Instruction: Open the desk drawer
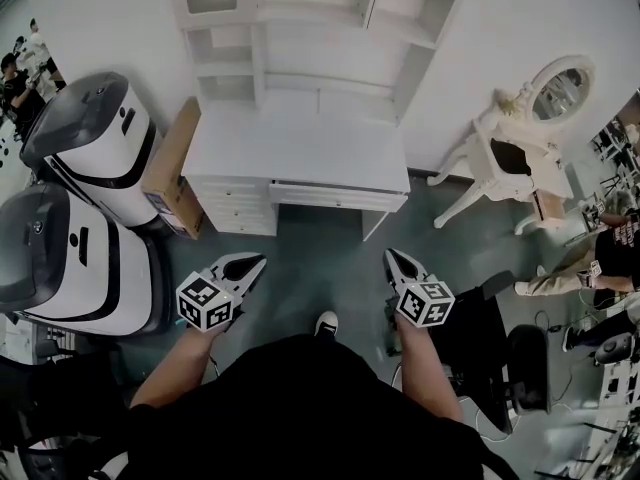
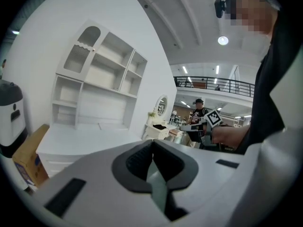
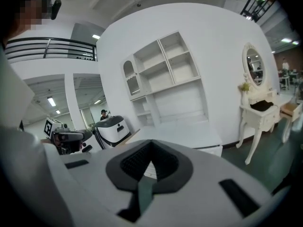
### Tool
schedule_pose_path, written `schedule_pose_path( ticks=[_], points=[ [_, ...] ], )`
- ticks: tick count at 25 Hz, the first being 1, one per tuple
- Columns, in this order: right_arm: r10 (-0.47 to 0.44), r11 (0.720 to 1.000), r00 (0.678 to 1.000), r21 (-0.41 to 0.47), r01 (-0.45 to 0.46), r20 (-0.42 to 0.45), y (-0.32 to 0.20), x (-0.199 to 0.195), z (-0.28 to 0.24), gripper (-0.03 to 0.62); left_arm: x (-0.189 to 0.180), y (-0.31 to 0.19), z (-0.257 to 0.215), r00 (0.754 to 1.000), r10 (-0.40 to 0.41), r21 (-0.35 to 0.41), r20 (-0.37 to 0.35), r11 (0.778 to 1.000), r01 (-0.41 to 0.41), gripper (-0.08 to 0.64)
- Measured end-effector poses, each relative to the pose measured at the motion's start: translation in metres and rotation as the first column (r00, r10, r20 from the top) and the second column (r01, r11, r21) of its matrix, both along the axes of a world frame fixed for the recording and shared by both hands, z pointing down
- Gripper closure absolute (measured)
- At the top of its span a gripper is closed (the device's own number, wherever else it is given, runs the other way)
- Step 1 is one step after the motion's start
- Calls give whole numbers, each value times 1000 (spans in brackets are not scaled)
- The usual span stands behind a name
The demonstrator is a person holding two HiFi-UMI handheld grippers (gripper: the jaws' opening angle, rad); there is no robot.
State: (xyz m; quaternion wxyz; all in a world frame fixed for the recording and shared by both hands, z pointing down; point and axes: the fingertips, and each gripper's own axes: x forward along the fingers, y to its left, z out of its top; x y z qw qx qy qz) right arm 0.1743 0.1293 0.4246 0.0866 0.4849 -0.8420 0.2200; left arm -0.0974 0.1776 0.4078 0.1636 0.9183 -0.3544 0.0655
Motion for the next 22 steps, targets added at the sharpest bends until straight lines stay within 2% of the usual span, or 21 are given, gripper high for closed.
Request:
schedule_pose_path(
  ticks=[10,22],
  points=[
    [-91,996,995,-6,91,39,-103,26,8,592,48,-80,1,998,-47,-12,38,999,47,552],
    [-211,977,975,-21,213,72,-183,54,24,591,88,-148,-6,985,-140,1,97,990,141,552]
  ],
)
